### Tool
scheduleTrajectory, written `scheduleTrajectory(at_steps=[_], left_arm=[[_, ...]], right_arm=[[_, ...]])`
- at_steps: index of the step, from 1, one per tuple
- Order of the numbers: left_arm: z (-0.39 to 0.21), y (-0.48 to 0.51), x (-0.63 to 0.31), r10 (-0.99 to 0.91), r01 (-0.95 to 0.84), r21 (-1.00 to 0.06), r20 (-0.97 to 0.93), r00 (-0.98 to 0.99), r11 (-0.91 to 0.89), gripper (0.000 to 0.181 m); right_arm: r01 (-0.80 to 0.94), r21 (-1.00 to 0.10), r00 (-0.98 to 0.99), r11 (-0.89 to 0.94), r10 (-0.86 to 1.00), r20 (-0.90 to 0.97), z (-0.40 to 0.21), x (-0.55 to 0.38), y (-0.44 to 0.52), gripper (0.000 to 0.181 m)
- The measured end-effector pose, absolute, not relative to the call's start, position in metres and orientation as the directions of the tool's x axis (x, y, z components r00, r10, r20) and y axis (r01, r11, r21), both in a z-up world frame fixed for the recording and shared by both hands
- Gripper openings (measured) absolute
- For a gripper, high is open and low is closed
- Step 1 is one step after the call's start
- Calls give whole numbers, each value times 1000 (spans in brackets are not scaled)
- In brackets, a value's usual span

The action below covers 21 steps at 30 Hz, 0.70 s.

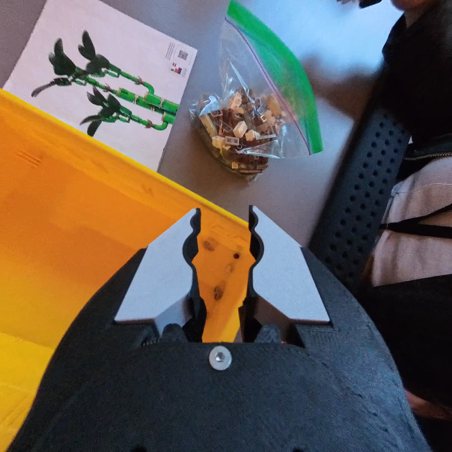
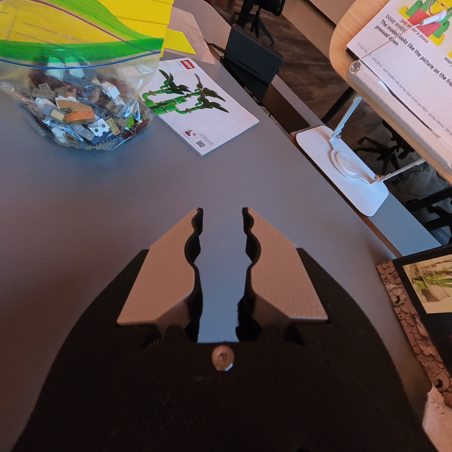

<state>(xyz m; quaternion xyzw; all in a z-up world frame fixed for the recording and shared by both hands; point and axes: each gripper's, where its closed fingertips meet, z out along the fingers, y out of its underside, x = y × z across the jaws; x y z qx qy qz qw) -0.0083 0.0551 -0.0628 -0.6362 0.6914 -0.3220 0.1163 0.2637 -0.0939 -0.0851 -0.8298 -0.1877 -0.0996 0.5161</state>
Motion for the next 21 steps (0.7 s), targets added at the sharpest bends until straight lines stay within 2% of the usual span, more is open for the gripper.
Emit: scheduleTrajectory(at_steps=[2,4,7,14,15,18,21], left_arm=[[-57,65,-7,-967,-761,-649,207,-150,-21,37],[-67,81,-16,-985,-772,-636,141,-100,-13,36],[-106,92,-34,-994,-860,-510,68,-82,36,40],[-165,68,-43,-951,-899,-314,-45,-306,305,38],[-165,65,-40,-950,-895,-328,-32,-310,303,32],[-165,59,-36,-947,-883,-363,5,-321,297,30],[-166,64,-38,-944,-876,-358,-54,-326,323,3]], right_arm=[[403,-822,915,-402,194,353,-86,268,-94,32],[389,-829,921,-402,176,347,-86,272,-94,32],[375,-835,927,-403,157,340,-85,277,-93,32],[367,-831,930,-418,132,344,-87,285,-93,32],[365,-831,930,-420,130,343,-87,285,-93,32],[363,-829,931,-425,127,342,-88,287,-94,32],[365,-827,930,-428,128,344,-88,287,-95,32]])
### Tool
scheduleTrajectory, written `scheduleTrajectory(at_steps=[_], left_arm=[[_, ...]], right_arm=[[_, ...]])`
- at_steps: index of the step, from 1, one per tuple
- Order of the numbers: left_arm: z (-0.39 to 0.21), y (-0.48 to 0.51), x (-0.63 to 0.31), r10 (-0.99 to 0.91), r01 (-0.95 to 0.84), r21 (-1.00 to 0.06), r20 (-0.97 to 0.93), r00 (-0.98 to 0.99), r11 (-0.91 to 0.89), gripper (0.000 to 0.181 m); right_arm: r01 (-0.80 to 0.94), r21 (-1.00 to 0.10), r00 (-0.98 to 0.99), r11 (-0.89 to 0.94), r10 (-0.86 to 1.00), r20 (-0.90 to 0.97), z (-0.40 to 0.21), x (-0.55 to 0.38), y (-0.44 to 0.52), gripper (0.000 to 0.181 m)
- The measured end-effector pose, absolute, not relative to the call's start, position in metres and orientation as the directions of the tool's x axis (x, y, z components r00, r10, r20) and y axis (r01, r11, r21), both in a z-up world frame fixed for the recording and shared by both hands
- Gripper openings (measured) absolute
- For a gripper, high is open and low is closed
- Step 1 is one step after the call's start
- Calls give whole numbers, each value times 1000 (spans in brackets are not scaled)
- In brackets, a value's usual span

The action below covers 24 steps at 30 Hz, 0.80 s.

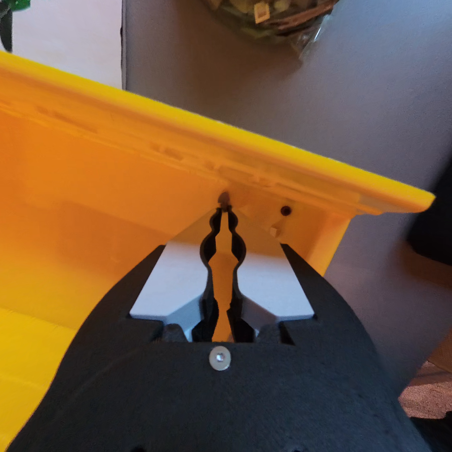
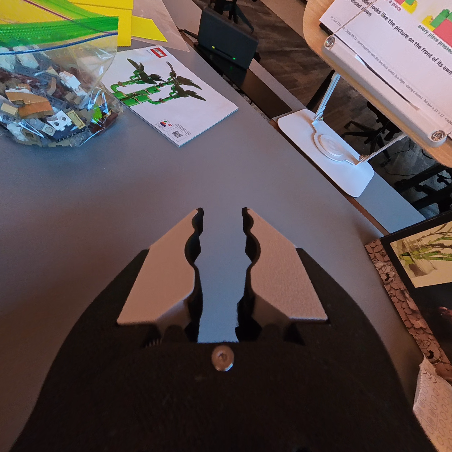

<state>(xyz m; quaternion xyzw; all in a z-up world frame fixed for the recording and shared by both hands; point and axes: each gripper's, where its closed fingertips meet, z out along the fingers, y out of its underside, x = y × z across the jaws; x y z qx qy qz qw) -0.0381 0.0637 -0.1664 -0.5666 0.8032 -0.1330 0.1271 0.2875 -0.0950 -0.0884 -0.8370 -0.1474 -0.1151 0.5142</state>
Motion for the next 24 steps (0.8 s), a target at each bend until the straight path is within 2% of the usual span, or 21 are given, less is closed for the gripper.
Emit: scheduleTrajectory(at_steps=[2,4,7,10,13,15,18,24], left_arm=[[-165,75,-42,-955,-894,-335,-101,-279,296,3],[-154,88,-43,-972,-904,-362,-137,-192,230,3],[-113,86,-34,-991,-847,-515,-85,-101,130,3],[-72,81,-21,-994,-793,-601,-101,-41,94,3],[-37,49,8,-993,-744,-659,-94,-67,113,3],[-24,11,36,-988,-708,-695,-22,-150,123,3],[-26,-24,71,-975,-715,-681,6,-220,157,3],[-40,-36,107,-972,-777,-615,72,-223,133,3]], right_arm=[[366,-828,930,-424,130,345,-87,287,-95,32],[367,-831,929,-418,130,345,-86,286,-96,31],[370,-831,929,-416,132,347,-85,286,-96,32],[373,-832,927,-412,135,349,-84,284,-96,32],[374,-829,927,-417,141,347,-85,283,-96,32],[383,-824,923,-418,147,355,-85,281,-96,32],[395,-821,918,-412,150,366,-83,280,-98,32],[397,-829,918,-394,155,366,-78,279,-101,32]])
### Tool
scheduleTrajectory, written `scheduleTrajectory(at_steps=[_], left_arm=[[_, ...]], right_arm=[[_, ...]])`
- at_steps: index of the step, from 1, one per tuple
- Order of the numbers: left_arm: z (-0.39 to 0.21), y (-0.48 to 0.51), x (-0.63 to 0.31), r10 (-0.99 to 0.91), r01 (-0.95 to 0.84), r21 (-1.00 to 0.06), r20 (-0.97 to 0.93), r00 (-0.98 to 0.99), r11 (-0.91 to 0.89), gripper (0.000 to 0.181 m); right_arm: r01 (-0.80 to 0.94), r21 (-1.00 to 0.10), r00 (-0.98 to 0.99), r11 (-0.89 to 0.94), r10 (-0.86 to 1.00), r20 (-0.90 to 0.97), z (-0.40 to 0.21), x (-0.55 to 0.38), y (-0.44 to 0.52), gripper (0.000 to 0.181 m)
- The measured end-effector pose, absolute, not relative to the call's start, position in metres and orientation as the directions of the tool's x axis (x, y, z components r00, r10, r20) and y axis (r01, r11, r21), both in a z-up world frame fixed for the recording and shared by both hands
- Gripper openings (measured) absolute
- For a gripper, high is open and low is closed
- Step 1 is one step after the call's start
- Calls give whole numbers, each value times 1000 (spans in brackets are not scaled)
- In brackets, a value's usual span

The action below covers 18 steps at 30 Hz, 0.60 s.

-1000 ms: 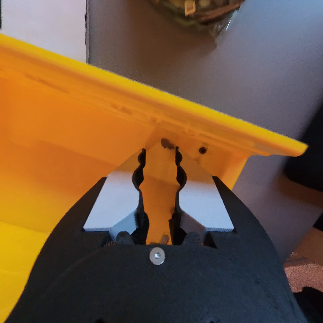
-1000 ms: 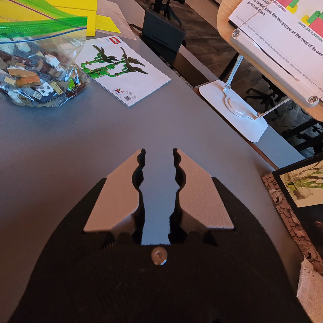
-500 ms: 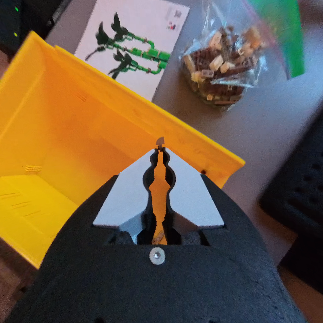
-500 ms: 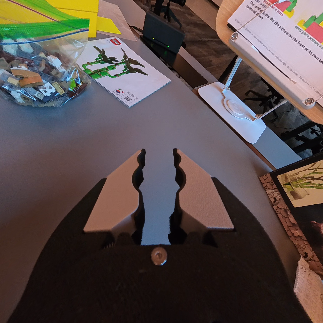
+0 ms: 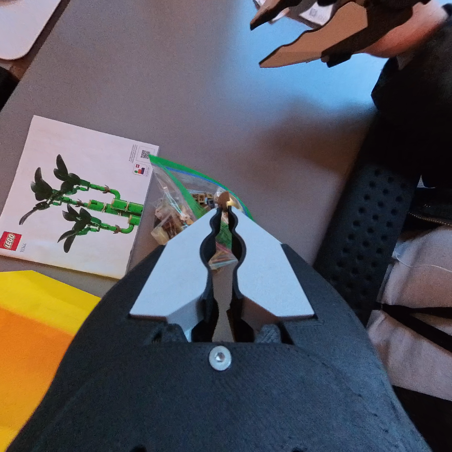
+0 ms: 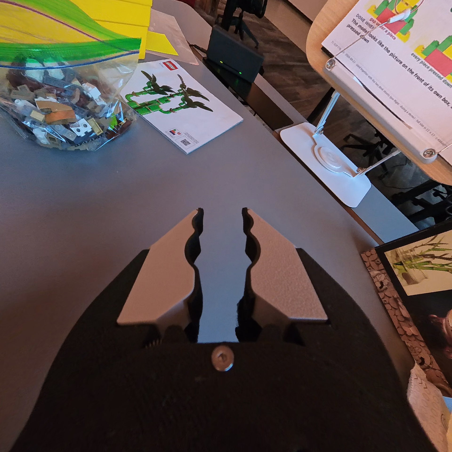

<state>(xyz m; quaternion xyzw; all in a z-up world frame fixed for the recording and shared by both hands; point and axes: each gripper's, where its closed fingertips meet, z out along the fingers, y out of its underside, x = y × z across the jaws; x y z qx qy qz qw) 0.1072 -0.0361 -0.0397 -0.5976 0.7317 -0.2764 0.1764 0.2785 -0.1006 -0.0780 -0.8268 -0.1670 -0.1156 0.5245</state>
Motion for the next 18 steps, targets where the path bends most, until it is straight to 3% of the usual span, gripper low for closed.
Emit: scheduleTrajectory(at_steps=[2,5,12,15,18], left_arm=[[-43,-32,113,-975,-791,-600,79,-207,119,7],[-42,-27,111,-978,-807,-584,99,-181,90,40],[-21,33,52,-999,-770,-637,-40,-22,43,35],[-47,69,-17,-998,-862,-504,-3,68,-57,39],[-83,89,-80,-973,-940,-255,103,205,-225,48]], right_arm=[[410,-822,912,-396,159,378,-78,278,-101,32],[419,-819,908,-393,168,384,-77,276,-102,32],[423,-822,906,-380,162,391,-73,276,-104,32],[417,-831,909,-368,156,387,-70,276,-104,32],[411,-835,912,-367,159,378,-69,273,-103,32]])
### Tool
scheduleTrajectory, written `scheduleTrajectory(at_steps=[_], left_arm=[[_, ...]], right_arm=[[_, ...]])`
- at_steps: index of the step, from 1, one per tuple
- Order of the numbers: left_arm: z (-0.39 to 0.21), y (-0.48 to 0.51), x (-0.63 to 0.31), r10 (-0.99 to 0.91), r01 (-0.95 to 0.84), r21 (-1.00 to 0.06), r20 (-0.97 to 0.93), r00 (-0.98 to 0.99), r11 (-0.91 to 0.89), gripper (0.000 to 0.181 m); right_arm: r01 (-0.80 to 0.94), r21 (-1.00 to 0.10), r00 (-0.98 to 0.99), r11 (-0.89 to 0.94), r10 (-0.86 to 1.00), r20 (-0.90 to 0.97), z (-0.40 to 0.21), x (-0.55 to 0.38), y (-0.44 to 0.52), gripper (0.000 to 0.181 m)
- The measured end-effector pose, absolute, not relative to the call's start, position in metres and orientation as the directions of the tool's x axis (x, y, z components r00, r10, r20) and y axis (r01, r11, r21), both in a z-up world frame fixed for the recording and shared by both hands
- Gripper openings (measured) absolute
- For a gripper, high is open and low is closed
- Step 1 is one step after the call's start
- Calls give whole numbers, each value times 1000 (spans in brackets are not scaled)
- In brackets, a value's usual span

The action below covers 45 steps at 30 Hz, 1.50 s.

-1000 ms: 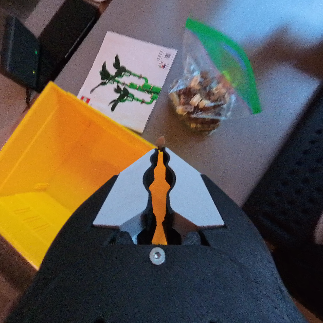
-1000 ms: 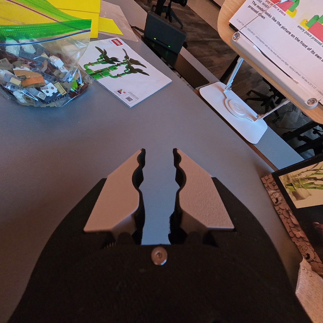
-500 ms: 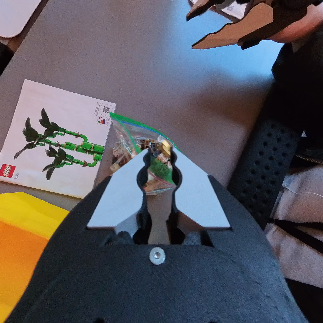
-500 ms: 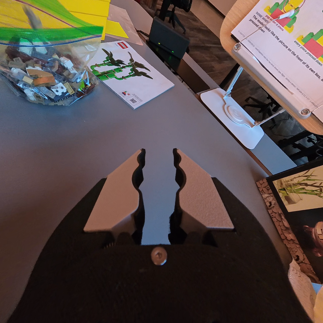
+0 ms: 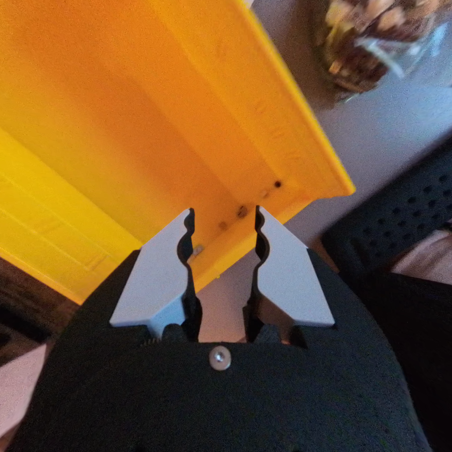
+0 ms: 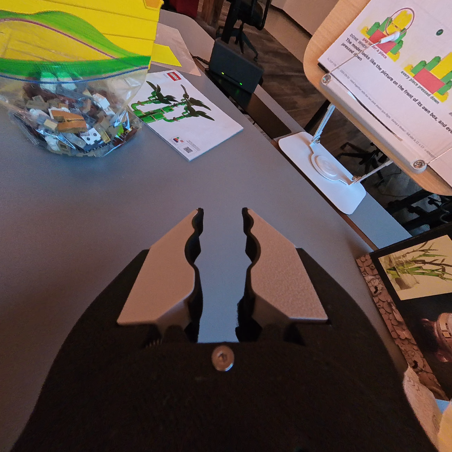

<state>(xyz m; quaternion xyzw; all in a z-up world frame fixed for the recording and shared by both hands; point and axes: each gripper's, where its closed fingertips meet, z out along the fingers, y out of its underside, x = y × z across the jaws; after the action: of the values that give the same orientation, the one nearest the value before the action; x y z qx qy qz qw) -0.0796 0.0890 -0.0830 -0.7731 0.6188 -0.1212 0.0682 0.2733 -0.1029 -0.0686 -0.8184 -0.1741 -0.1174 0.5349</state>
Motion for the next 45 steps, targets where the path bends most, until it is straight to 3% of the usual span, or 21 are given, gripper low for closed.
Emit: scheduleTrajectory(at_steps=[3,6,9,13,17,25,29,34,39,45], left_arm=[[-112,93,-107,-948,-951,-84,151,282,-296,45],[-135,87,-124,-927,-945,63,180,328,-322,57],[-151,84,-128,-897,-918,136,201,394,-373,59],[-160,83,-128,-856,-880,154,209,473,-448,56],[-154,66,-118,-747,-816,182,333,576,-548,58],[-158,62,-121,-716,-731,266,173,677,-628,58],[-162,69,-128,-726,-693,332,35,687,-640,40],[-163,69,-128,-719,-666,380,5,695,-641,36],[-163,69,-128,-734,-689,376,33,678,-620,19],[-161,72,-128,-744,-718,336,72,665,-609,13]], right_arm=[[399,-850,917,-345,150,369,-62,270,-101,31],[387,-849,922,-359,131,365,-64,275,-101,32],[375,-845,926,-381,119,358,-69,280,-102,32],[384,-834,923,-396,128,364,-73,280,-101,32],[415,-799,908,-435,152,389,-83,278,-102,32],[432,-777,901,-457,187,391,-90,272,-103,32],[444,-762,895,-471,195,401,-93,272,-104,32],[459,-747,888,-481,212,409,-97,270,-106,32],[471,-740,882,-481,225,415,-98,268,-107,32],[478,-741,878,-472,228,421,-95,266,-107,32]])
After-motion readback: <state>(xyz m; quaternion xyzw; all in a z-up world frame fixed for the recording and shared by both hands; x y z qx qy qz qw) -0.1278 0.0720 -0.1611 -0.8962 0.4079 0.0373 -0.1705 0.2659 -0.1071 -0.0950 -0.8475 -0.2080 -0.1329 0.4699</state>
